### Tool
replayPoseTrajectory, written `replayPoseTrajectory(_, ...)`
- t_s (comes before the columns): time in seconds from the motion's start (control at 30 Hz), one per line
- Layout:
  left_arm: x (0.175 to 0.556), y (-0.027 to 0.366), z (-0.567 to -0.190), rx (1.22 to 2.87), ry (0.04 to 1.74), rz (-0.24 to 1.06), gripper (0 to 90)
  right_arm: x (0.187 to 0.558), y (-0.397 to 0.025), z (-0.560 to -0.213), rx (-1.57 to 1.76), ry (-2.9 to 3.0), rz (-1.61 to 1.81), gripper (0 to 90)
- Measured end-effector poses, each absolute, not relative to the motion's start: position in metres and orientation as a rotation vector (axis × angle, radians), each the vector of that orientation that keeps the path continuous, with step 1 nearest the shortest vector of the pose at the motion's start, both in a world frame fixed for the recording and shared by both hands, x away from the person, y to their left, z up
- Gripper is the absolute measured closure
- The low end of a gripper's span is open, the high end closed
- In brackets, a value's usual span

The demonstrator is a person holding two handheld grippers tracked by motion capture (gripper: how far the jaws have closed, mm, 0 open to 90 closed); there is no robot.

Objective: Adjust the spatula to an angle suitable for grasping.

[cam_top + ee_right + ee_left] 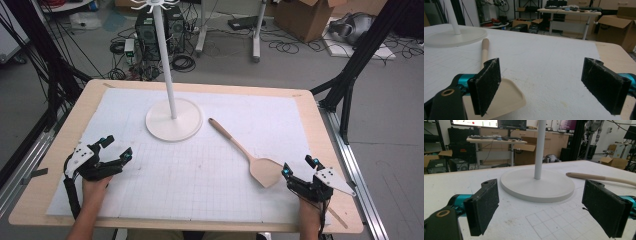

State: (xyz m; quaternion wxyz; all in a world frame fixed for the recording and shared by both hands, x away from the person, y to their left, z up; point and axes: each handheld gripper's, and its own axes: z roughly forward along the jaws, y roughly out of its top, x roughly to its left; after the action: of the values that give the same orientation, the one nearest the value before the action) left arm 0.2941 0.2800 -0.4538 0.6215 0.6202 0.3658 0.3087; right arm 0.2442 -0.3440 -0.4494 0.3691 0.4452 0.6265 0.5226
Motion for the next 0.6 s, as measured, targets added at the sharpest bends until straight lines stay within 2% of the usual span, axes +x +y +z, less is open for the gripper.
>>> replayPoseTrajectory(0.6,0.2935,0.279,-0.4538,1.436,0.832,0.719,15.0,0.2437,-0.3435,-0.4444,1.152,1.612,1.363,14.6)
